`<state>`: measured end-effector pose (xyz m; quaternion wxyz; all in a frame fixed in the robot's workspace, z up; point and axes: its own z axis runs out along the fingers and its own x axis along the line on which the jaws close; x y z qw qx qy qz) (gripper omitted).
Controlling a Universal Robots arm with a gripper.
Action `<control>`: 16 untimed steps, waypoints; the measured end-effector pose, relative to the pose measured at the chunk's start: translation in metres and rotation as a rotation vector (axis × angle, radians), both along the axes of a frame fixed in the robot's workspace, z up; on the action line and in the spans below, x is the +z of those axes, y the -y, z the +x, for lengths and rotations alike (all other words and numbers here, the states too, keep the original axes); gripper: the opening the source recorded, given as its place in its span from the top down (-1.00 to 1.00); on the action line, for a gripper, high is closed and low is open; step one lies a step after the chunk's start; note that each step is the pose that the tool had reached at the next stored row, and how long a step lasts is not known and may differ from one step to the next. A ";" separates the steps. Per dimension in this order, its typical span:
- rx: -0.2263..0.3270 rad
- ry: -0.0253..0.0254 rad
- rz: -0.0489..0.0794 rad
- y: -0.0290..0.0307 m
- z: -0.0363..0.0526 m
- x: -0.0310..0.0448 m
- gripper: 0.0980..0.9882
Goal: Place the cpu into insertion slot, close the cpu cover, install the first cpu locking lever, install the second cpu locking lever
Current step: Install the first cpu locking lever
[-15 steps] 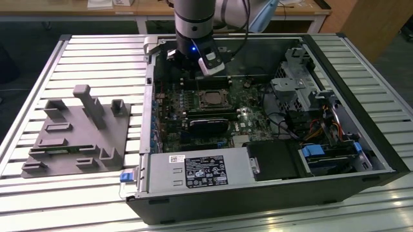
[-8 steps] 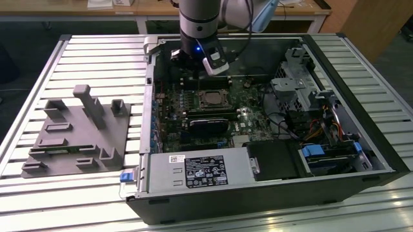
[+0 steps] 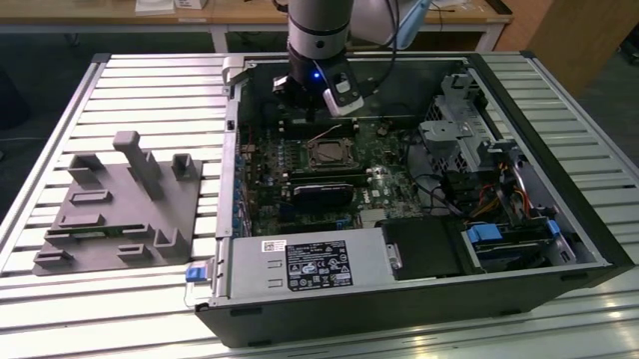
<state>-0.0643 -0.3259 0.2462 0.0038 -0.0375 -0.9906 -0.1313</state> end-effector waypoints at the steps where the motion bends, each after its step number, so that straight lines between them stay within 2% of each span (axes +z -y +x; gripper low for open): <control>1: 0.000 0.0000 0.000 0.0000 0.0021 0.0000 0.98; 7: 0.000 0.0000 0.000 0.0000 0.0136 -0.0002 0.98; 12: 0.000 0.0000 -0.001 0.0000 0.0141 -0.0002 0.98; 16: -0.001 0.0017 -0.013 0.0000 0.0142 -0.0012 0.98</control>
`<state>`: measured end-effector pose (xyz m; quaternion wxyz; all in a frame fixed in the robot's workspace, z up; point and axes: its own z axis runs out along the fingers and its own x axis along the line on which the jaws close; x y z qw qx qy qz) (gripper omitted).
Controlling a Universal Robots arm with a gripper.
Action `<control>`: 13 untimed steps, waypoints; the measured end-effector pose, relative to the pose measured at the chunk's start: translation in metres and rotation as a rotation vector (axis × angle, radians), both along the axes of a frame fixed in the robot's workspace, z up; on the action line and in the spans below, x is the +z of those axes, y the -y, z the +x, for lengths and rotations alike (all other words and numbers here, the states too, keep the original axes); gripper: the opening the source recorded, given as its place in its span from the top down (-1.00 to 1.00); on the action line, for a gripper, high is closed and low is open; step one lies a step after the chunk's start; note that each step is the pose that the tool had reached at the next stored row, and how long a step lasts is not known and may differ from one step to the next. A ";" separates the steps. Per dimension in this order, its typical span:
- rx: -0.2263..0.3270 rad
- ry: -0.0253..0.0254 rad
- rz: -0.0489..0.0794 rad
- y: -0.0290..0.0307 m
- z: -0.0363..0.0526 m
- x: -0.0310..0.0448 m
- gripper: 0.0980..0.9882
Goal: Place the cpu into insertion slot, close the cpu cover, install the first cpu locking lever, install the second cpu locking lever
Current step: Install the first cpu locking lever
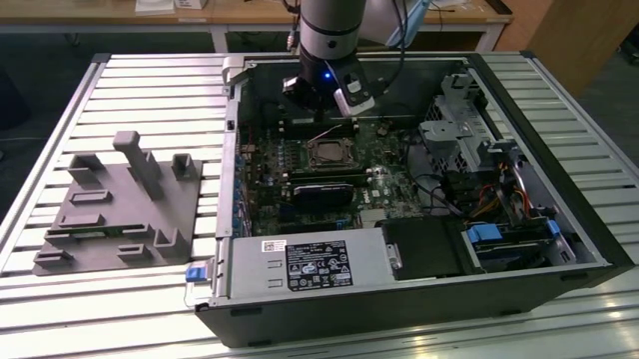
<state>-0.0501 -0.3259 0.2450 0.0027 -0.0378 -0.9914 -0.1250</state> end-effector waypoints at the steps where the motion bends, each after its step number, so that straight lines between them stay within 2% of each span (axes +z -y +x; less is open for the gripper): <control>1: 0.000 0.0000 -0.001 0.0000 0.0000 -0.0006 0.98; 7: -0.005 -0.0001 -0.005 0.0000 0.0034 -0.0032 0.98; 13: -0.008 0.0001 -0.016 0.0000 0.0072 -0.0056 0.98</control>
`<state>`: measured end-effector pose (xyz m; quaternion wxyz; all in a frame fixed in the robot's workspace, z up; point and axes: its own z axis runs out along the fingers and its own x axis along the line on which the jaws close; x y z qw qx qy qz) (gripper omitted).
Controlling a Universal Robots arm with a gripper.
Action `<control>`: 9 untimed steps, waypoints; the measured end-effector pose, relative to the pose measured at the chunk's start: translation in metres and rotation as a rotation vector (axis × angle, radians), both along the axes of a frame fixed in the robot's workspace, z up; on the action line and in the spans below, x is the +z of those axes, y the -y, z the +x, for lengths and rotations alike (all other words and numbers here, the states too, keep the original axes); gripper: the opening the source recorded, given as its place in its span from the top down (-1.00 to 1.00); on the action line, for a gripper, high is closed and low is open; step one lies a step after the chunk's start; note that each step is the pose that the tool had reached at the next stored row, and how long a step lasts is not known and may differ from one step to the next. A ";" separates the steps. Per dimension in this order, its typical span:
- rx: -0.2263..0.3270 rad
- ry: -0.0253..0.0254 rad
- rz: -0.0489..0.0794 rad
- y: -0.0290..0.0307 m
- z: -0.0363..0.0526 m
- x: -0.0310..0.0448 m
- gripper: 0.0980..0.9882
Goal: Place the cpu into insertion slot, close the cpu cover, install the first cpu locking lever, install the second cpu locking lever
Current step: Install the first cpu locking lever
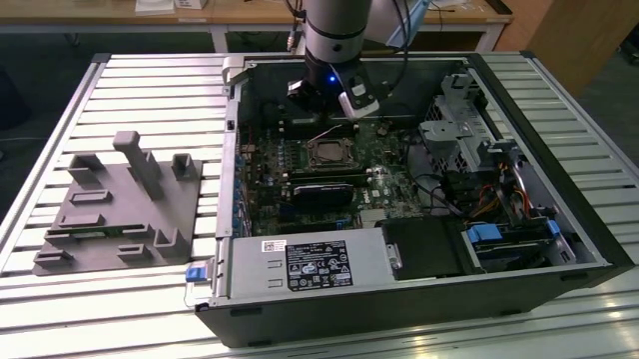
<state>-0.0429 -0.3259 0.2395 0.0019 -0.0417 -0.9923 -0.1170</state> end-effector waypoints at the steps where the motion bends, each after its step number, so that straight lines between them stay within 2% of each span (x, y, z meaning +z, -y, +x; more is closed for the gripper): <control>1: 0.000 -0.0001 -0.003 0.0000 0.0005 -0.0003 0.98; 9: -0.002 0.0000 -0.031 -0.0002 0.0040 -0.0023 0.98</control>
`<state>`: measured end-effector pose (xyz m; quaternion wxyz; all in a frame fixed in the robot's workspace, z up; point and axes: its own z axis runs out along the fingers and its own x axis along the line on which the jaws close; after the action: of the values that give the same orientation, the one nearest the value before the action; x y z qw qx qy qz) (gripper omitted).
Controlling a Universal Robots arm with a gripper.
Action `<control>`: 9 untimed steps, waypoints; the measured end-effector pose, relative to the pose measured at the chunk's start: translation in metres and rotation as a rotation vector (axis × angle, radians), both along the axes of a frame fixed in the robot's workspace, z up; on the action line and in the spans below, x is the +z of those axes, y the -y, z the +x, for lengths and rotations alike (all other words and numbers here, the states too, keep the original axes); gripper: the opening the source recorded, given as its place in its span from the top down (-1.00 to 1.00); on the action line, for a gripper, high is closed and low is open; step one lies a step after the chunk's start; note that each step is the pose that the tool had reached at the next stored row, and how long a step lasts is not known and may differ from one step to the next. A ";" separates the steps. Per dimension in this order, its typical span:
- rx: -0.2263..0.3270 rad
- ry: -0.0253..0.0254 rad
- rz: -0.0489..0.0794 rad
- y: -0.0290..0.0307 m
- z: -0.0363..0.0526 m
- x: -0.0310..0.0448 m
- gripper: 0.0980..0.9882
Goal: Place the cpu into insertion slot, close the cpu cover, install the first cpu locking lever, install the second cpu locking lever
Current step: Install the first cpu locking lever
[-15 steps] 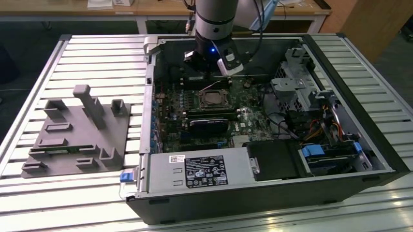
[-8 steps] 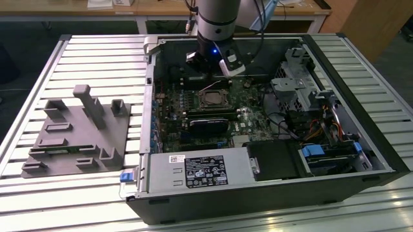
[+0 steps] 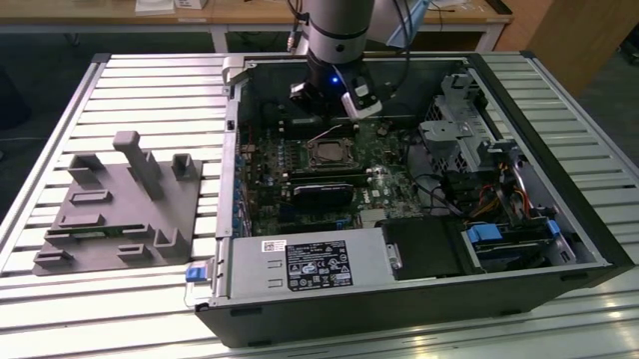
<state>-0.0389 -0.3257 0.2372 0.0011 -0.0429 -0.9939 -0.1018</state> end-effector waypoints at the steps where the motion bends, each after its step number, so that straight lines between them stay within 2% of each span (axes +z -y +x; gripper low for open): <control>1: 0.000 0.0000 -0.003 -0.0001 0.0007 -0.0003 0.98; 9: -0.001 -0.0002 -0.019 -0.0010 0.0076 -0.0026 0.98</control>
<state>-0.0313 -0.3247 0.2347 0.0007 -0.0433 -0.9948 -0.0924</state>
